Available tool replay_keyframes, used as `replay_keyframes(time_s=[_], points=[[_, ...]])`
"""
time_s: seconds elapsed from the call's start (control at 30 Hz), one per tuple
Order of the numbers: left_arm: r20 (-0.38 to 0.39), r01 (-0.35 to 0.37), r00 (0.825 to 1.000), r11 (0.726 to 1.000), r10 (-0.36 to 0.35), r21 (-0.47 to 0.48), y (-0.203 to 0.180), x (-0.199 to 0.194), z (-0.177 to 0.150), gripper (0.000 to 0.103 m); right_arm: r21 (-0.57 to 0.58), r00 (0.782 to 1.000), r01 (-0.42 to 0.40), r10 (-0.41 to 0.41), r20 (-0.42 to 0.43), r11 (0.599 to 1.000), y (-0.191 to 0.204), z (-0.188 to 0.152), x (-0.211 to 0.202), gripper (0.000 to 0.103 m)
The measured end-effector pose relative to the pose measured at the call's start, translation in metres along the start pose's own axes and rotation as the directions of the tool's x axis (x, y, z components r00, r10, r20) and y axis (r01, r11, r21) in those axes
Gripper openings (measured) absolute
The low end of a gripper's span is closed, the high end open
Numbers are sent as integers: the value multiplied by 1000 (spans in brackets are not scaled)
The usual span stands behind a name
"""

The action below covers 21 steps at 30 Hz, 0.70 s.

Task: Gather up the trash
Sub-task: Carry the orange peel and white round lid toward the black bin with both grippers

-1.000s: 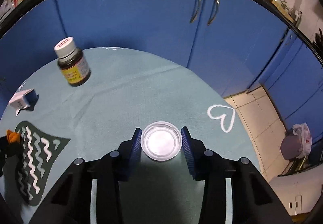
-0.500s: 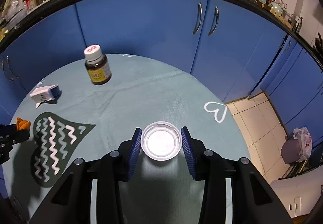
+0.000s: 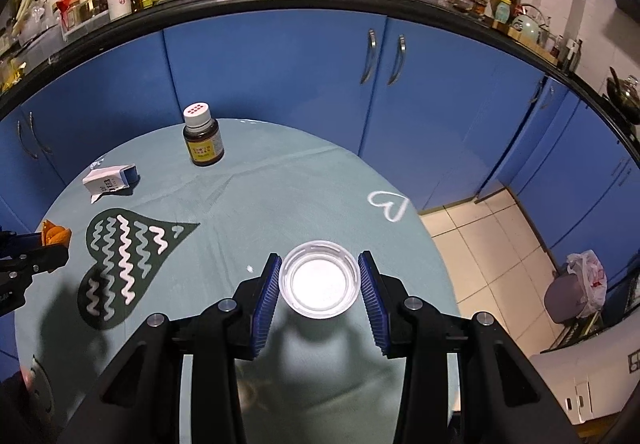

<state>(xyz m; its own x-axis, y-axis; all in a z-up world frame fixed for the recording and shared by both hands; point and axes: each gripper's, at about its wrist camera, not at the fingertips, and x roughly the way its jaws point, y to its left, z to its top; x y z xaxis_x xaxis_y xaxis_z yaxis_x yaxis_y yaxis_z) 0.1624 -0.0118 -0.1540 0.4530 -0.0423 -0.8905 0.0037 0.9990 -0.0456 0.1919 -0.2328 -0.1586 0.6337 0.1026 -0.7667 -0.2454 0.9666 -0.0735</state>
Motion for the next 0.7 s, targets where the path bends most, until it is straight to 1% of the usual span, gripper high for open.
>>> replay_keyframes(time_s=[0.4,0.7], points=[[30,42,998,992,-46,117,-65,-24,-10,27,74,997,66,-68,25,995,-48,-38,-55,39],[81,56,994,980,-73,192,-111,-50,-10,27,121,992,100,-108,64,988,-78,-60,-95,39]])
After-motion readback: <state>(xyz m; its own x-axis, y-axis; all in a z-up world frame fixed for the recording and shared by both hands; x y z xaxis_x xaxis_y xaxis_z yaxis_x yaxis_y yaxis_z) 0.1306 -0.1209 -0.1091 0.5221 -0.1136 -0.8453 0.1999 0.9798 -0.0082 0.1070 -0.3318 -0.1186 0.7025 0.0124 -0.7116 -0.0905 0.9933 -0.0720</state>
